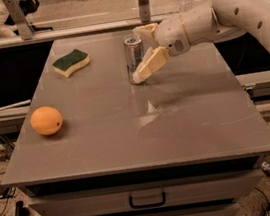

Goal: Pick redbull can

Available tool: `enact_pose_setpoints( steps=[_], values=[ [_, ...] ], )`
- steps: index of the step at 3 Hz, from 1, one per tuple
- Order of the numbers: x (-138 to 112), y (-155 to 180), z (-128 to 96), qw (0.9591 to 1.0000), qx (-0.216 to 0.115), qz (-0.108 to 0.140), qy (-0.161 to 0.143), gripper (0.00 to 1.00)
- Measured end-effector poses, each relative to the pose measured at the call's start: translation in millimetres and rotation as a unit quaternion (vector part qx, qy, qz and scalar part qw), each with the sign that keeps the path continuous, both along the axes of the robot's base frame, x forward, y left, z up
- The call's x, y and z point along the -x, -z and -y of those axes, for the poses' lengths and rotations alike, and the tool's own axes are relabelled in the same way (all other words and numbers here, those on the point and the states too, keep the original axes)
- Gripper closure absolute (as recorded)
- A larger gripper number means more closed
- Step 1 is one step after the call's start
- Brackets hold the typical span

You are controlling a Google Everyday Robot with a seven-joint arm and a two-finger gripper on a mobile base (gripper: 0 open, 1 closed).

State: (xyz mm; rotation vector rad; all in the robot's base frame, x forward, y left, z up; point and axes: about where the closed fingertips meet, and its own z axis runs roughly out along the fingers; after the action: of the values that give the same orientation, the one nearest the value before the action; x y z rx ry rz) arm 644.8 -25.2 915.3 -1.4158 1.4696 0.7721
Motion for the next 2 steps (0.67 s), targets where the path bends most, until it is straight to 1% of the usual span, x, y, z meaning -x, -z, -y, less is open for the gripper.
enact_pose_setpoints(
  steps=[1, 2],
  values=[
    [-4.5, 8.9, 1.9, 0.9999, -0.011, -0.009, 0.006, 0.00],
    [-7.7, 17.3, 4.9, 0.9997, -0.014, -0.016, 0.014, 0.00]
  ],
)
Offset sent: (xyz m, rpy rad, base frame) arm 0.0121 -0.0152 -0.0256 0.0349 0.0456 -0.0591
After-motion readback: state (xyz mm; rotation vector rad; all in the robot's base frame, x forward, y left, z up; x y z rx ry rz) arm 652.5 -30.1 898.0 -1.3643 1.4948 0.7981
